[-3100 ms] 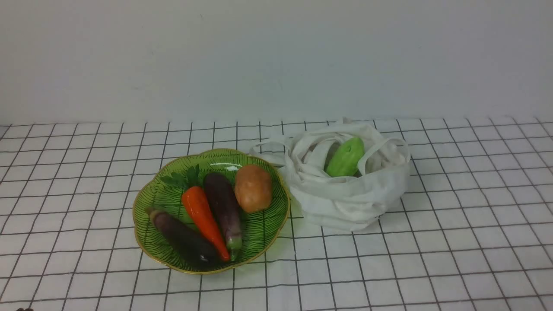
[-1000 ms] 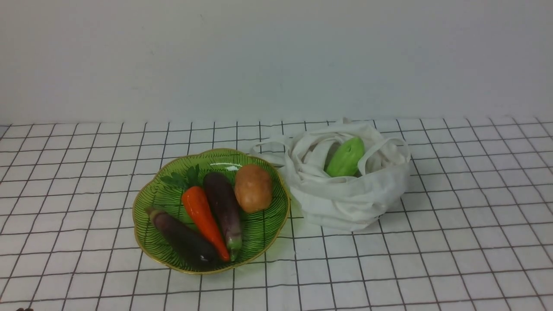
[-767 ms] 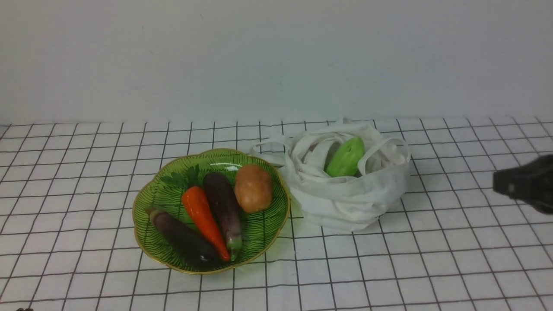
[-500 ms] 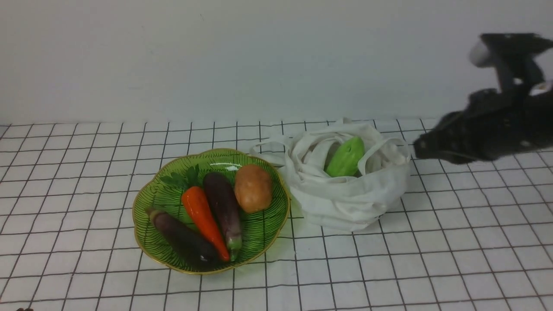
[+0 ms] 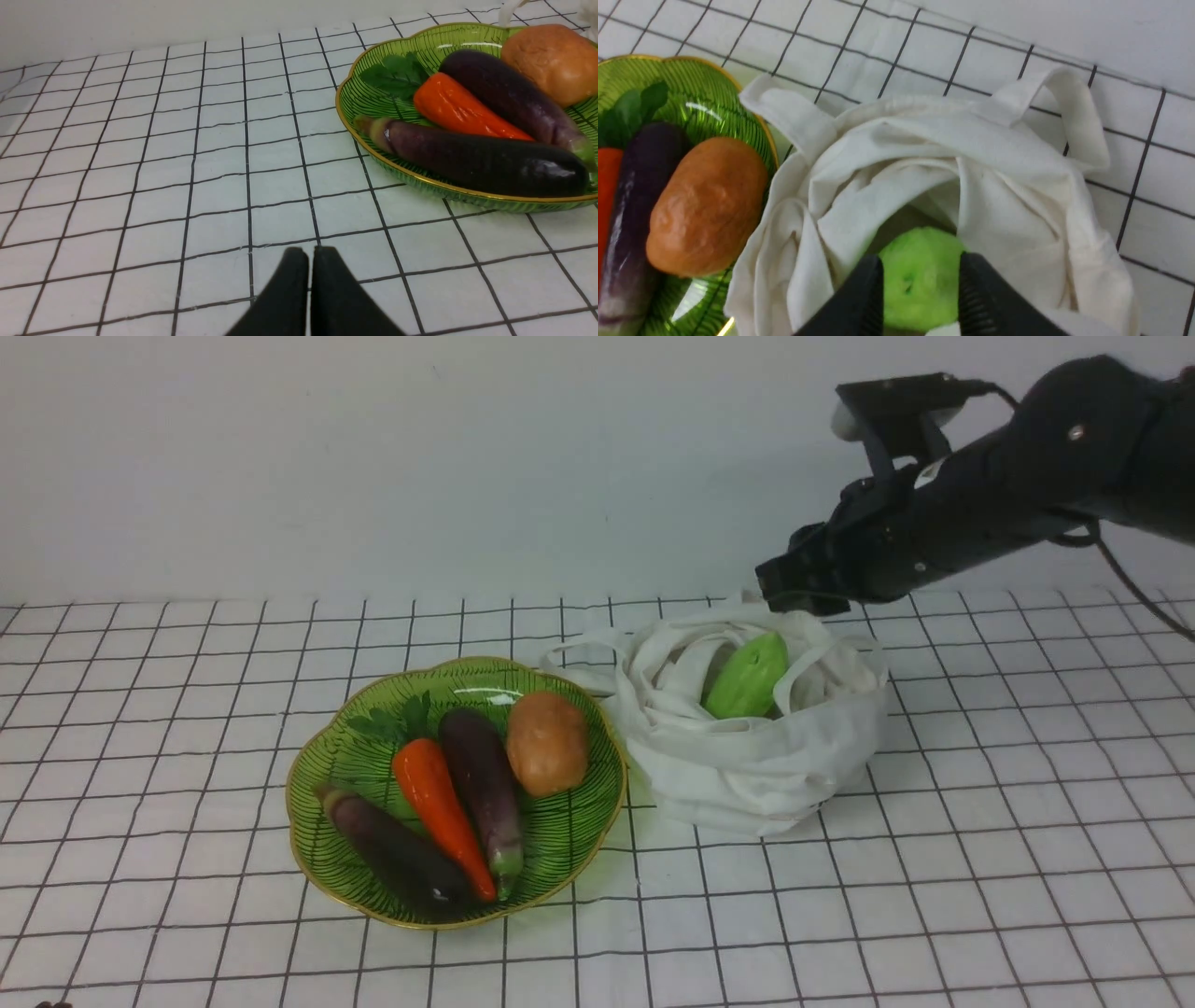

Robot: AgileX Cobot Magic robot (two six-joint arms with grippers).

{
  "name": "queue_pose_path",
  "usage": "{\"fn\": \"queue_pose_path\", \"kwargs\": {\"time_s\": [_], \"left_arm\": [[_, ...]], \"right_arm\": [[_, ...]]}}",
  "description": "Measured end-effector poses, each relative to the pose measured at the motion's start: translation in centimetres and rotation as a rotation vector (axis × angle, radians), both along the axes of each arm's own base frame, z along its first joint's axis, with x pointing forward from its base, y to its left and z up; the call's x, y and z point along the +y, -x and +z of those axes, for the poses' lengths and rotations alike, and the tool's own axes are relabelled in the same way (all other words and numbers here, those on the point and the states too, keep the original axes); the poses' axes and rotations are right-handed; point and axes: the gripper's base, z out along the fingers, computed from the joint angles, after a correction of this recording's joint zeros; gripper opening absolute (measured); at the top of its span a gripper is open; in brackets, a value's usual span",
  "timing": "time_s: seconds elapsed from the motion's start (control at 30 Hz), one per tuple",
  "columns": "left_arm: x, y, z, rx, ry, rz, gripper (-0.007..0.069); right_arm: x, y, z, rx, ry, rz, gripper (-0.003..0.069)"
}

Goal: Take vegetables from bag on white checkered tablecloth place on plate.
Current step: 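Reach into the cloth bag and grasp the green vegetable inside with the right gripper, then take the green vegetable out of the bag and place it on the plate with the right gripper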

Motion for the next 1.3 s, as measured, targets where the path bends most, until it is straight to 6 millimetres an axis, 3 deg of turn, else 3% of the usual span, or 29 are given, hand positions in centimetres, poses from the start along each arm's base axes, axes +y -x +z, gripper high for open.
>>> {"fn": "queue_pose_path", "kwargs": {"time_s": [0.03, 0.13, 0.27, 0.47, 0.53, 0.57, 0.7, 0.87, 0.97, 1.03, 1.13, 1.2, 1.3], "left_arm": [[0.0, 0.0, 0.0, 0.0, 0.0, 0.0, -0.0008], [0.0, 0.0, 0.0, 0.0, 0.0, 0.0, -0.0008], [0.0, 0.0, 0.0, 0.0, 0.0, 0.0, -0.0008], [0.0, 0.0, 0.0, 0.0, 0.0, 0.0, -0.0008], [0.0, 0.0, 0.0, 0.0, 0.0, 0.0, -0.0008], [0.0, 0.0, 0.0, 0.0, 0.0, 0.0, -0.0008], [0.0, 0.0, 0.0, 0.0, 0.0, 0.0, -0.0008], [0.0, 0.0, 0.0, 0.0, 0.0, 0.0, -0.0008], [0.0, 0.0, 0.0, 0.0, 0.0, 0.0, -0.0008], [0.0, 0.0, 0.0, 0.0, 0.0, 0.0, -0.0008], [0.0, 0.0, 0.0, 0.0, 0.0, 0.0, -0.0008], [0.0, 0.0, 0.0, 0.0, 0.0, 0.0, -0.0008], [0.0, 0.0, 0.0, 0.0, 0.0, 0.0, -0.0008]], "right_arm": [[0.2, -0.8, -0.8, 0.002, 0.002, -0.005, 0.0309], [0.4, -1.6, -2.1, 0.02, 0.009, -0.008, 0.0398], [0.6, -2.3, -4.9, 0.086, 0.027, -0.008, 0.0461], [0.8, -2.5, -6.1, 0.118, 0.035, -0.005, 0.0425], [0.8, -2.5, -6.0, 0.116, 0.033, -0.007, 0.0306], [0.8, -2.5, -5.9, 0.116, 0.032, -0.007, 0.0283], [0.8, -2.4, -5.4, 0.116, 0.033, 0.0, 0.0286], [0.7, -1.9, -1.5, 0.063, 0.021, 0.026, 0.0286], [0.6, -1.0, 2.1, 0.002, 0.001, 0.039, 0.0286], [0.4, 0.1, 5.0, -0.04, -0.022, 0.046, 0.0286], [0.3, 1.1, 7.0, -0.058, -0.069, 0.043, 0.0286], [0.6, 2.7, 9.6, -0.07, -0.184, 0.053, 0.0286], [1.9, 4.4, 11.4, -0.084, -0.269, 0.141, 0.0286]]}}
